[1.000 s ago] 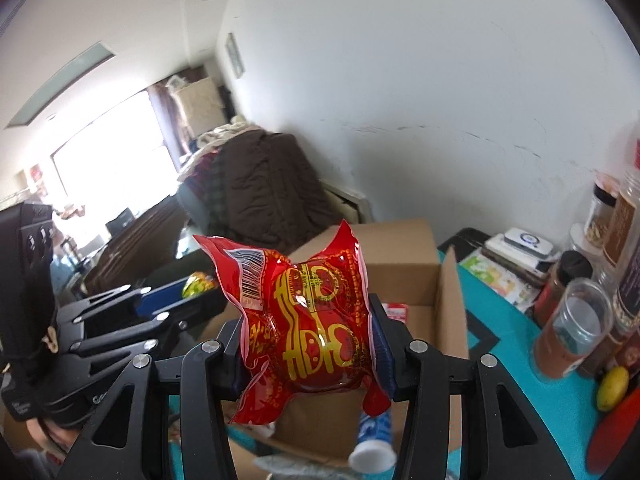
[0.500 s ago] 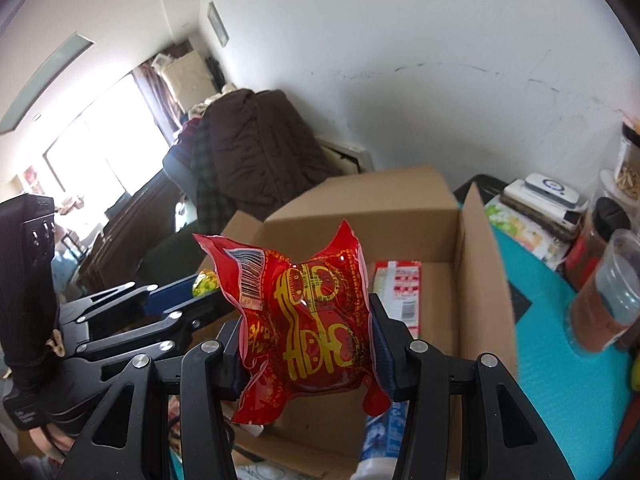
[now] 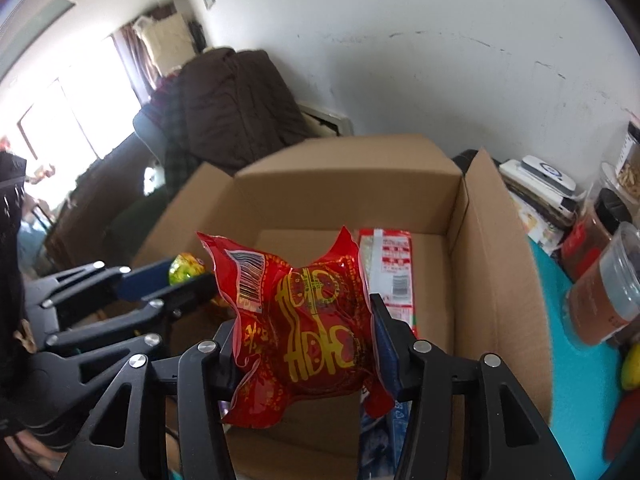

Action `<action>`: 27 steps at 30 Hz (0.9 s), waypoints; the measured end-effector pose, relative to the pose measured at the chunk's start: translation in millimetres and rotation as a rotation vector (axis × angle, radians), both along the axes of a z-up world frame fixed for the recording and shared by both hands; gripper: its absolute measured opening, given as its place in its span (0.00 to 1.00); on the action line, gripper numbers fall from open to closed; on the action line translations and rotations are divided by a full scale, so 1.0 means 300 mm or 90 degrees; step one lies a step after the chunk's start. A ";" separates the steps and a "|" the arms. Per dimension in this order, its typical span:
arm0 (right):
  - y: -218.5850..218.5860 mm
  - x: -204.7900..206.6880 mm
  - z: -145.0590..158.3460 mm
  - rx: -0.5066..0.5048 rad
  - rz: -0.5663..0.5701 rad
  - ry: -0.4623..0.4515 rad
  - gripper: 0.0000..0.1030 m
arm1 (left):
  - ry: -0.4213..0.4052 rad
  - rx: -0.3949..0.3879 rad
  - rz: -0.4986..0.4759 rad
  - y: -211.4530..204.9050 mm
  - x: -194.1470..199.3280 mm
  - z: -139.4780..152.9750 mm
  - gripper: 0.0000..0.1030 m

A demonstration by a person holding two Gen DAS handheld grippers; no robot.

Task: Organize snacks
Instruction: 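Lower the lollipop and red bag into the box and open both grippers, then withdraw both grippers up from the box back over the table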

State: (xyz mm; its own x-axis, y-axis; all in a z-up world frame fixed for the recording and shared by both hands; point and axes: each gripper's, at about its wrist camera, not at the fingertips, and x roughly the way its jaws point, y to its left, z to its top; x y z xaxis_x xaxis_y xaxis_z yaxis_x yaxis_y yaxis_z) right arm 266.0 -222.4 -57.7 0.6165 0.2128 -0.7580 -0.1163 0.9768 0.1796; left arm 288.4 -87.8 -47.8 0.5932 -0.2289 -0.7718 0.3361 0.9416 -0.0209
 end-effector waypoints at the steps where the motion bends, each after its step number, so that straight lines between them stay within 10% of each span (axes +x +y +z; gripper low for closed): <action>1: 0.002 0.005 -0.010 -0.001 0.001 0.006 0.50 | 0.006 0.003 0.003 0.003 0.005 -0.011 0.25; 18: 0.015 -0.024 0.034 -0.032 -0.003 -0.020 0.59 | 0.021 0.037 0.044 0.035 0.010 -0.005 0.26; 27: 0.006 -0.059 0.069 -0.023 -0.012 -0.031 0.60 | -0.010 0.039 0.035 0.024 -0.034 0.064 0.45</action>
State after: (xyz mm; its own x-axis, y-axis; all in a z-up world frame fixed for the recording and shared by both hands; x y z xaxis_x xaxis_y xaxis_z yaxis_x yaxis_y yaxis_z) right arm 248.3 -220.5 -37.2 0.6568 0.1730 -0.7339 -0.1050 0.9848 0.1382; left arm 278.3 -80.7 -28.7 0.6159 -0.1480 -0.7738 0.2831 0.9582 0.0420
